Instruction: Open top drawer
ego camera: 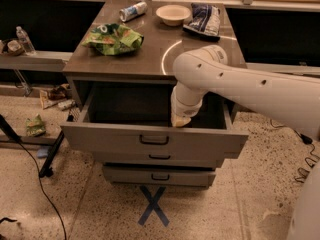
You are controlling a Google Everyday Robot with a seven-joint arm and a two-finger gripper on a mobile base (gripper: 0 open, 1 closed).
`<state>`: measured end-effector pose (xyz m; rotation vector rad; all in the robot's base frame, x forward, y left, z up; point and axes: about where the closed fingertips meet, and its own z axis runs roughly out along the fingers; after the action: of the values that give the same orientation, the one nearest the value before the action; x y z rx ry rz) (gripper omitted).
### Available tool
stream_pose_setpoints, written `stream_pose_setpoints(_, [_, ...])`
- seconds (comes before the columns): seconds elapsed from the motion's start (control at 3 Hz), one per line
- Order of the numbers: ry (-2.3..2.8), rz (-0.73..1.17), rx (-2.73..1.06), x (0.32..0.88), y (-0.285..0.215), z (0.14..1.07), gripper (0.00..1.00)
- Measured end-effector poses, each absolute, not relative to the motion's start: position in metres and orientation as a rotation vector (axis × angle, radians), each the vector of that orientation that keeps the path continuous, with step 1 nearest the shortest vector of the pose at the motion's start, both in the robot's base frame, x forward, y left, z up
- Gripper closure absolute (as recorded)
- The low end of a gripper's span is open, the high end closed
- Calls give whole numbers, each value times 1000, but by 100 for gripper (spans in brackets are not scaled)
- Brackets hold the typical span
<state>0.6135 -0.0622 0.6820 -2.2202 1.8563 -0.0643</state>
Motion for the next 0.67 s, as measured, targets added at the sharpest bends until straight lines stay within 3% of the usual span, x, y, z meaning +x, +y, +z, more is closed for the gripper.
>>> stream_pose_setpoints(0.67, [1880, 4, -2203, 597, -54, 664, 100])
